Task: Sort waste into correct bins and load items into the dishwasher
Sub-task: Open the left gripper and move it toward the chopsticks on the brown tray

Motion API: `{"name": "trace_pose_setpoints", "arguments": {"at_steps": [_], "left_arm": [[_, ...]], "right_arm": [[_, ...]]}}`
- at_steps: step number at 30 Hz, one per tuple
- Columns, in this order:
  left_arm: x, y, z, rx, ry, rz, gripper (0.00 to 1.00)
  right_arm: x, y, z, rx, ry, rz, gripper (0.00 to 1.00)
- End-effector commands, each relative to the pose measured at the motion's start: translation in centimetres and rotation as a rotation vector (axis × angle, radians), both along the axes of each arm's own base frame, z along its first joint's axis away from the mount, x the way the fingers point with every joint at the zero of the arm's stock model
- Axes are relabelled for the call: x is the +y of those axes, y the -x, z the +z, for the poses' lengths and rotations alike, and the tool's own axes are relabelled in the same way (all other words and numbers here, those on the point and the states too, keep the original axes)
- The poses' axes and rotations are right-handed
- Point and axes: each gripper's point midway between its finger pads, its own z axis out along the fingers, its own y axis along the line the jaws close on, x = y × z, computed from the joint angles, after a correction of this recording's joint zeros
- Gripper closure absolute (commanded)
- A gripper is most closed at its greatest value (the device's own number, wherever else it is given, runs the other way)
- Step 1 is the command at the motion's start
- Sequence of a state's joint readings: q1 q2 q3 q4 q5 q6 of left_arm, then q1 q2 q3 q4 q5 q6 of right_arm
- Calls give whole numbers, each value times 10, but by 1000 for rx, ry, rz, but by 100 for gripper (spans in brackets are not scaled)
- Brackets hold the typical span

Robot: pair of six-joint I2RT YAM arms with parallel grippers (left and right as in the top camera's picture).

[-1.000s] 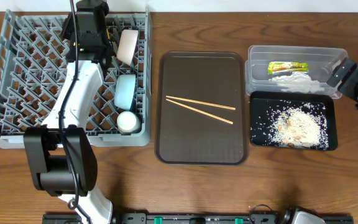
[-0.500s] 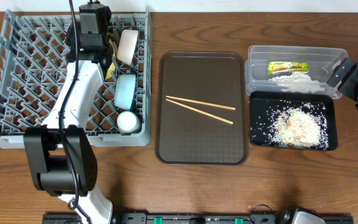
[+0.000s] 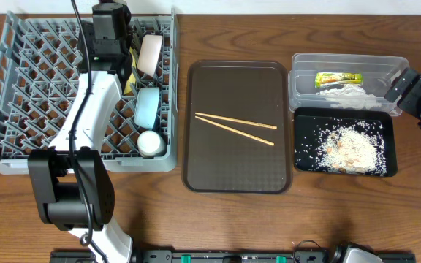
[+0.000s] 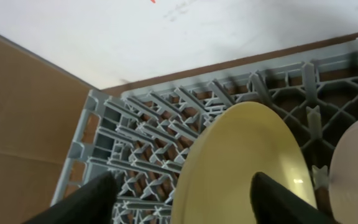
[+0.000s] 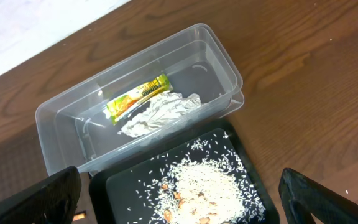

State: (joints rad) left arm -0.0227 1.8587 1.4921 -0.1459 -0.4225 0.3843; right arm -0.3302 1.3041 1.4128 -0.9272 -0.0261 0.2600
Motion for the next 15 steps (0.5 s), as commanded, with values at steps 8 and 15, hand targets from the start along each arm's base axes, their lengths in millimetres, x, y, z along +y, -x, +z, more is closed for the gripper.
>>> {"name": "trace_pose_setpoints", "arguments": {"at_steps": [8, 15], "left_arm": [[-70, 63, 112, -188, 261, -37, 26], [-228, 139, 84, 76, 737, -290, 26]], "right_arm": [[-2, 1, 7, -18, 2, -12, 1], [-2, 1, 7, -18, 2, -12, 1]]}}
